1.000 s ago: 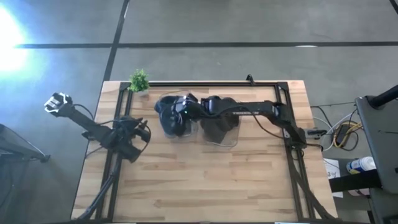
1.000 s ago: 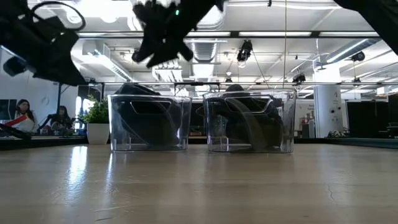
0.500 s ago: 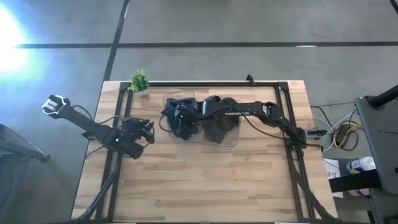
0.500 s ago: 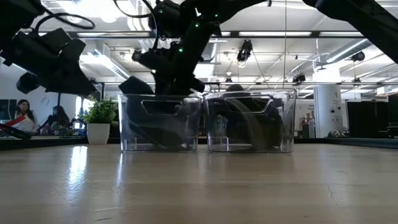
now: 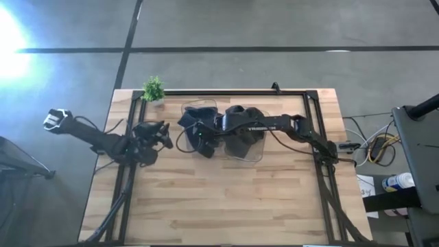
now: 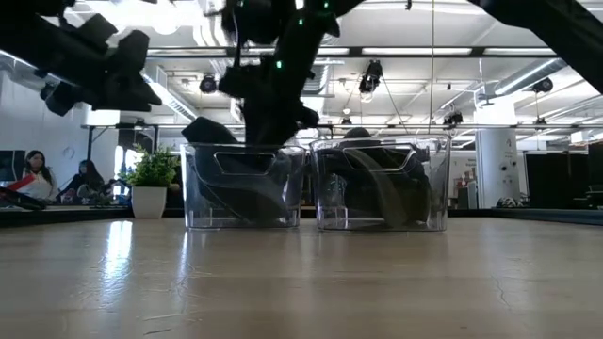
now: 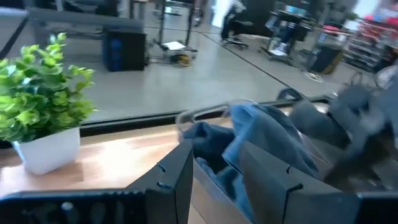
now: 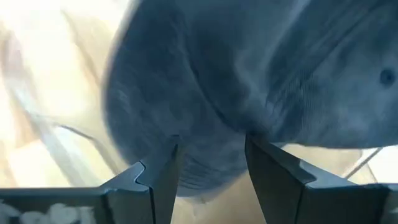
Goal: Pick & Place hat
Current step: Put the blue cap into the left transparent bin
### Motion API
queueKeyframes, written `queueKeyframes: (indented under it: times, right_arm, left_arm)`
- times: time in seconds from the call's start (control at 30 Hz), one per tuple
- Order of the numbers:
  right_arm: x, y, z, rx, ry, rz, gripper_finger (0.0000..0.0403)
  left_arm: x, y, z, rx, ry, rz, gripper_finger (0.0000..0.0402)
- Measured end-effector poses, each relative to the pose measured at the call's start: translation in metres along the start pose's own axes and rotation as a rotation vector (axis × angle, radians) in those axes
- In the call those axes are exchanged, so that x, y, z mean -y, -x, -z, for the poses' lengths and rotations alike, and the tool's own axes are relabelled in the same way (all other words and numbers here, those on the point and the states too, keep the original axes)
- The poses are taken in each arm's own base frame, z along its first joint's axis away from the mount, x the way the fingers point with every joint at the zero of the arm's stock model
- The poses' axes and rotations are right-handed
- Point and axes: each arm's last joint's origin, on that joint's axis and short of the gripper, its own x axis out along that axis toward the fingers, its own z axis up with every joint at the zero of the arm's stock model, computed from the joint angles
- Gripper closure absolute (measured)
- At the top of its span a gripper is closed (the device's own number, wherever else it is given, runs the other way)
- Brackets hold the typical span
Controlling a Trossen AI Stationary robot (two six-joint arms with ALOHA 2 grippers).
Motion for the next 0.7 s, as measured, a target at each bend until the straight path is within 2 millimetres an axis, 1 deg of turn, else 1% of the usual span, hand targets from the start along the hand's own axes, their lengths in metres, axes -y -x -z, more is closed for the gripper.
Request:
queueKeyframes:
  times: [0.07, 0.1, 0.2, 0.27, 0.33, 0.4, 0.5, 0.57, 0.63, 0.7]
  right_arm:
    - [-0.003, -0.003, 0.004, -0.020, 0.008, 0.011, 0.0227]
    - [-0.005, -0.001, 0.004, -0.007, 0.011, 0.015, 0.0227]
    - [-0.009, 0.021, -0.002, 0.071, 0.007, 0.030, 0.0227]
    - [-0.009, 0.029, -0.005, 0.101, -0.002, 0.025, 0.0227]
    - [-0.007, 0.029, -0.005, 0.102, -0.023, 0.032, 0.0227]
    - [-0.007, 0.028, -0.004, 0.098, -0.043, 0.040, 0.0227]
    - [-0.009, 0.035, -0.004, 0.112, -0.050, 0.032, 0.0227]
    - [-0.013, 0.037, -0.004, 0.122, -0.047, 0.023, 0.0227]
    - [-0.014, 0.037, -0.004, 0.126, -0.046, 0.020, 0.0227]
    - [-0.015, 0.035, -0.004, 0.131, -0.059, 0.018, 0.0227]
  left_arm:
    - [0.000, -0.006, -0.002, -0.002, 0.037, -0.018, 0.0276]
    - [0.001, -0.009, -0.004, -0.008, 0.046, -0.025, 0.0276]
    - [0.005, -0.023, -0.010, -0.046, 0.048, -0.004, 0.0277]
    - [0.008, -0.035, -0.015, -0.064, 0.022, 0.064, 0.0281]
    - [0.007, -0.049, -0.017, -0.067, -0.022, 0.152, 0.0286]
    - [0.001, -0.063, -0.017, -0.077, -0.022, 0.204, 0.0292]
    - [-0.017, -0.079, -0.013, -0.161, 0.012, 0.177, 0.0300]
    - [-0.026, -0.087, -0.007, -0.207, 0.037, 0.198, 0.0305]
    - [-0.030, -0.097, -0.005, -0.206, 0.054, 0.254, 0.0309]
    - [-0.033, -0.105, 0.001, -0.231, 0.059, 0.271, 0.0311]
